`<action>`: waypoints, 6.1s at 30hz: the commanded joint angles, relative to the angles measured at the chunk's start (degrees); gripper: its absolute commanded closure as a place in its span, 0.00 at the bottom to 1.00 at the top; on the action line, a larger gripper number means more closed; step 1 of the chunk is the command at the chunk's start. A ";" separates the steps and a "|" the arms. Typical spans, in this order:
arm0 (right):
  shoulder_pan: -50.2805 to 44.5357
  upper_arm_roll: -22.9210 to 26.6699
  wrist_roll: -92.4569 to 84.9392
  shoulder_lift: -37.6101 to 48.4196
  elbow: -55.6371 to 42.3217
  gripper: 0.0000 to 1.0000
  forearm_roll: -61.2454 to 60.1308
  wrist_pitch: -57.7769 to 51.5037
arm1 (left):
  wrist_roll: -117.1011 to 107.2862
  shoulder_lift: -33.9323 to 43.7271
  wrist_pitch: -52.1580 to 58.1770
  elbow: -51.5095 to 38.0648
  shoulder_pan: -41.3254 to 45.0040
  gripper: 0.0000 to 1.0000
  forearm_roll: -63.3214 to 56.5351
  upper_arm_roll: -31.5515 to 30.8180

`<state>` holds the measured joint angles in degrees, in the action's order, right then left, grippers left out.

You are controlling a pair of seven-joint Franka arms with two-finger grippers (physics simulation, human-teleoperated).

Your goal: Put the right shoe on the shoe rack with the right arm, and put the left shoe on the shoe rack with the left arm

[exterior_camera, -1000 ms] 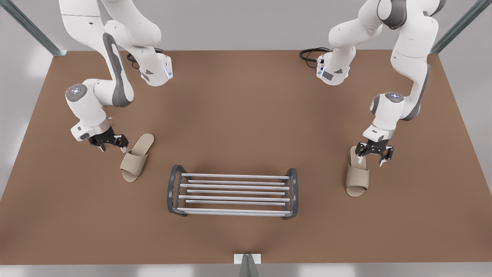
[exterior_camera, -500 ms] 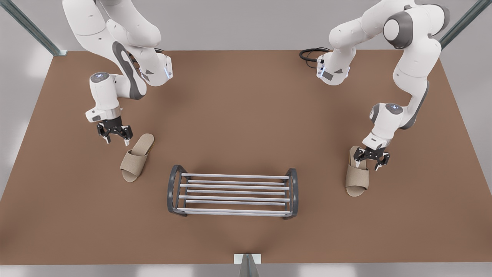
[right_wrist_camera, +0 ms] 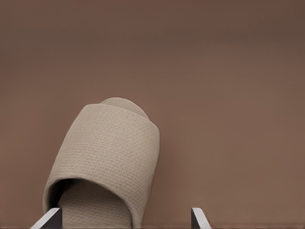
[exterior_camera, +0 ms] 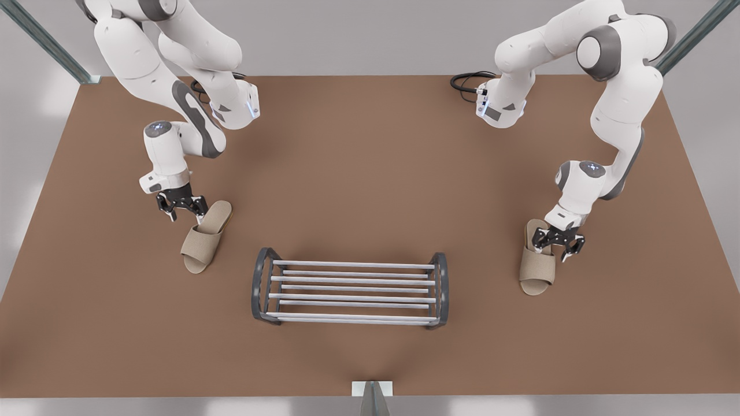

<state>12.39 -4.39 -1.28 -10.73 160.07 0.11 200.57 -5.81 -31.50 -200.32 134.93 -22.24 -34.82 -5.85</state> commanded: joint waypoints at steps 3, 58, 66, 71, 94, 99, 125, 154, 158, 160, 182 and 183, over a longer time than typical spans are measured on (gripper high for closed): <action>0.01 0.08 -0.04 -2.37 0.07 0.00 -0.37 0.35 | 0.18 0.12 0.02 -0.11 -0.09 0.27 0.02 -0.04; 0.45 2.02 -0.74 -10.90 -8.99 0.00 -5.29 0.26 | -44.64 15.94 66.72 -34.82 5.10 0.79 -0.69 -34.84; 1.59 1.93 -3.73 -12.65 -10.83 0.00 -5.21 0.26 | -57.30 5.84 81.23 -50.38 25.40 0.79 -10.26 -33.70; 1.24 1.75 -3.73 -12.21 -11.10 0.00 -5.21 0.26 | -59.05 1.97 81.67 -54.07 29.88 0.79 -14.04 -33.61; 1.24 1.67 -3.64 -15.73 -14.17 0.59 -5.21 0.26 | -69.25 -11.13 76.22 -59.78 39.99 0.79 -30.66 -23.41; 1.50 1.67 -3.64 -15.55 -14.17 0.63 -5.21 0.26 | -68.37 -10.78 76.92 -59.08 39.82 0.00 -34.79 -23.41; 1.68 1.31 -1.71 -3.26 -12.24 0.79 -5.21 -6.49 | -6.94 6.89 127.02 -64.79 12.83 0.00 21.29 -23.24; -42.97 6.76 57.88 -26.80 -109.01 0.79 12.20 -104.78 | 2.73 20.78 103.28 -43.08 33.57 0.00 36.67 6.82; -43.06 6.85 59.20 -31.90 -109.01 0.79 12.20 -94.84 | 2.47 20.34 104.43 -43.70 33.75 0.00 36.67 6.82; -43.76 6.85 59.29 -33.40 -109.01 0.79 12.20 -91.06 | 2.56 20.34 104.52 -43.61 33.66 0.00 36.67 6.82; -44.12 6.68 58.94 -36.47 -102.68 0.00 11.93 -80.51 | 2.21 19.81 105.93 -43.79 33.66 0.00 36.58 6.91; -44.20 6.41 59.03 -35.77 -102.68 0.00 11.76 -81.47 | 2.21 19.81 105.93 -43.70 33.66 0.00 36.58 6.91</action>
<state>-31.80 2.11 51.67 -46.84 57.43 12.10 119.50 -5.07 -11.74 -95.18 91.31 11.43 1.80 1.05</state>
